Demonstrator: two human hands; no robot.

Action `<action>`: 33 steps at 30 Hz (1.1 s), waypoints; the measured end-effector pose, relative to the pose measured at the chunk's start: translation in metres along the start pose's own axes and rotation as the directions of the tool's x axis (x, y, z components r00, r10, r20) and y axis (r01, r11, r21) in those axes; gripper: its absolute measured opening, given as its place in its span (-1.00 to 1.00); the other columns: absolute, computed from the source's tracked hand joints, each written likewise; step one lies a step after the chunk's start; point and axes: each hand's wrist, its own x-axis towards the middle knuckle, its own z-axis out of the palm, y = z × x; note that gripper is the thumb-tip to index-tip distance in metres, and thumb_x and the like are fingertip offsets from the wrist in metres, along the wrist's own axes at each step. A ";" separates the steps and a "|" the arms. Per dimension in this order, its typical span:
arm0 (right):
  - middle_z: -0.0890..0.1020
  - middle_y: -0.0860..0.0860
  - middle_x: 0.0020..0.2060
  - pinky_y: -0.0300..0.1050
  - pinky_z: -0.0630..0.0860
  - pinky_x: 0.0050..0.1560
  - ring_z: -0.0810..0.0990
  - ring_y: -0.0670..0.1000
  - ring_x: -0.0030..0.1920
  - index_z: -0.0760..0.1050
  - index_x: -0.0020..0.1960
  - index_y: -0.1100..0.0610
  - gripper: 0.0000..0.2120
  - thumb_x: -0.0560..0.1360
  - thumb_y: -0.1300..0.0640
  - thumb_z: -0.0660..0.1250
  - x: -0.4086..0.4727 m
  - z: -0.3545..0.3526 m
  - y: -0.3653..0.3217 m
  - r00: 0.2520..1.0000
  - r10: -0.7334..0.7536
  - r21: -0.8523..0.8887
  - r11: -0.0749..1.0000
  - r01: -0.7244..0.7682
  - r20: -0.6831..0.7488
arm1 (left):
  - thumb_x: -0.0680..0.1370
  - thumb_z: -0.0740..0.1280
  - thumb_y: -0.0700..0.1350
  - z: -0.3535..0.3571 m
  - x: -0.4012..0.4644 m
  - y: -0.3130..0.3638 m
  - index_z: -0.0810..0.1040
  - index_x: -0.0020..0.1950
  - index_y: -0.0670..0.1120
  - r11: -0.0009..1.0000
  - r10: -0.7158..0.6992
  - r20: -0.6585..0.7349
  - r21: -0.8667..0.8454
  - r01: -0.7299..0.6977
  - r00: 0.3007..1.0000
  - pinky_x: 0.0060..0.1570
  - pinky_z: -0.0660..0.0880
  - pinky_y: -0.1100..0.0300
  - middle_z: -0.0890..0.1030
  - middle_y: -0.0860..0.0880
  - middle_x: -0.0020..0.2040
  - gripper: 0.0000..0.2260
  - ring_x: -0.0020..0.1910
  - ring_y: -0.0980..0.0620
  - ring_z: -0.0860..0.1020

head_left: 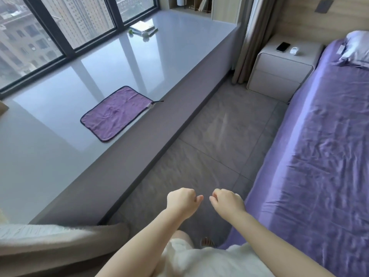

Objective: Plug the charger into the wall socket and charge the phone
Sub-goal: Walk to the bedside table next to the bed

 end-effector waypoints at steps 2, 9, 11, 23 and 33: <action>0.62 0.06 0.10 -0.06 0.41 0.09 0.57 0.14 0.11 0.49 0.13 0.10 -0.68 0.58 -0.05 0.08 0.016 -0.009 -0.003 1.000 0.023 0.013 1.000 -0.023 -0.005 | 0.54 0.07 0.19 -0.012 0.021 -0.002 0.48 -0.25 -0.05 1.000 0.021 0.008 0.003 -0.021 1.000 -0.27 0.34 0.17 0.65 -0.02 -0.17 -0.61 -0.14 -0.09 0.60; 0.62 0.06 0.09 -0.06 0.40 0.07 0.57 0.14 0.11 0.48 0.12 0.11 -0.68 0.58 -0.05 0.08 0.084 -0.035 -0.016 0.985 0.172 0.059 0.984 -0.170 -0.027 | 0.54 0.05 0.17 -0.056 0.110 -0.014 0.46 -0.27 -0.08 0.984 0.143 0.082 0.099 -0.151 0.986 -0.29 0.33 0.16 0.62 -0.04 -0.21 -0.59 -0.20 -0.10 0.57; 0.62 0.06 0.09 -0.06 0.40 0.06 0.57 0.14 0.10 0.48 0.11 0.11 -0.69 0.58 -0.04 0.08 0.103 -0.043 -0.022 0.973 0.225 0.082 0.972 -0.221 -0.040 | 0.54 0.05 0.17 -0.069 0.134 -0.022 0.42 -0.32 -0.08 0.973 0.184 0.099 0.124 -0.196 0.978 -0.32 0.31 0.17 0.58 -0.02 -0.27 -0.59 -0.28 -0.08 0.51; 0.61 0.08 0.07 -0.04 0.40 0.09 0.56 0.16 0.08 0.46 0.09 0.12 -0.71 0.55 -0.04 0.11 0.177 -0.082 -0.029 0.887 0.457 0.291 0.859 -0.421 -0.063 | 0.51 0.06 0.16 -0.123 0.241 -0.033 0.43 -0.31 -0.04 0.901 0.374 0.188 0.156 -0.404 0.908 -0.27 0.35 0.16 0.63 -0.03 -0.18 -0.63 -0.17 -0.09 0.57; 0.57 0.06 0.09 -0.02 0.38 0.14 0.56 0.14 0.10 0.43 0.18 0.09 -0.65 0.53 -0.09 0.13 0.250 -0.119 0.036 0.865 0.501 0.348 0.817 -0.460 -0.034 | 0.48 0.05 0.15 -0.148 0.338 0.031 0.44 -0.31 -0.06 0.892 0.391 0.229 0.146 -0.428 0.892 -0.27 0.39 0.14 0.65 -0.04 -0.20 -0.64 -0.18 -0.10 0.59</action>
